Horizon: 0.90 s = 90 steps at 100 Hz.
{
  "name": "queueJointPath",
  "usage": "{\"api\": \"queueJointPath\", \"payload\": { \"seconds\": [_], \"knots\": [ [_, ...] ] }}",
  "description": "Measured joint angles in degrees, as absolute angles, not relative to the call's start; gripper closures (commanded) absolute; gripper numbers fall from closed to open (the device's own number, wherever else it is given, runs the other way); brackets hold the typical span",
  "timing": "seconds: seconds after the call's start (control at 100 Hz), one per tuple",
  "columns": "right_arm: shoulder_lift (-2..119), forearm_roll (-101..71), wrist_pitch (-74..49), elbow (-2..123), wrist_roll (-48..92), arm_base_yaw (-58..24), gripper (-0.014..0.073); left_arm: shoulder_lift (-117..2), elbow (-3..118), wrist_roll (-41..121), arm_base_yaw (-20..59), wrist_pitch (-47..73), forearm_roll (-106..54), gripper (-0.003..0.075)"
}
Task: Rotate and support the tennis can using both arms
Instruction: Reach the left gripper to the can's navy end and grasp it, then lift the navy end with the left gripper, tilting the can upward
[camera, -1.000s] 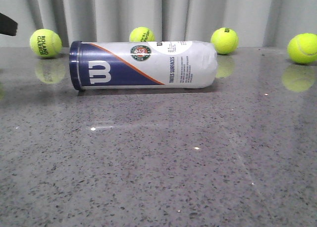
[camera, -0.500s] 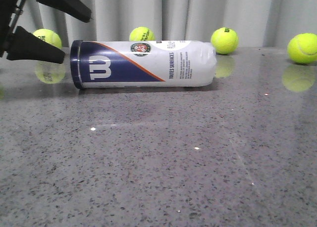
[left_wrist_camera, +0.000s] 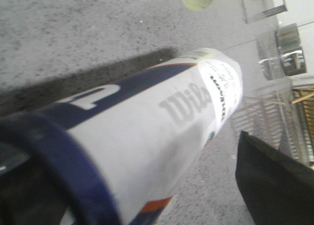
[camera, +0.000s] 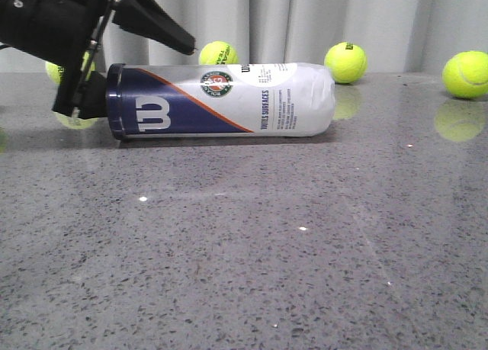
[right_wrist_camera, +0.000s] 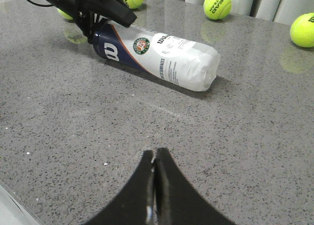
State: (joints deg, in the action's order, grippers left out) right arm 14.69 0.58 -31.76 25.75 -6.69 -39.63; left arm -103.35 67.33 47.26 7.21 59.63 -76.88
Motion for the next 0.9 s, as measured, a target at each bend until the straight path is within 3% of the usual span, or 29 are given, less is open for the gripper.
{"api": "queueJointPath", "payload": {
  "seconds": [0.25, 0.33, 0.66, 0.9],
  "knots": [
    [14.7, 0.6, -31.8, 25.7, -6.7, -39.6, 0.0661, -105.0, 67.3, 50.1, 7.5, 62.5, -81.7, 0.0105],
    [14.7, 0.6, -31.8, 25.7, -6.7, -39.6, 0.0661, -105.0, 67.3, 50.4, 7.5, 63.4, -82.1, 0.0146],
    [14.7, 0.6, -31.8, 25.7, -6.7, -39.6, 0.0661, -105.1, 67.3, 50.3, 7.5, 64.1, -82.2, 0.0549],
    [14.7, 0.6, -31.8, 25.7, -6.7, -39.6, 0.0661, -105.1, 67.7, 50.5, 7.6, 67.9, -84.1, 0.0740]
  ]
}}
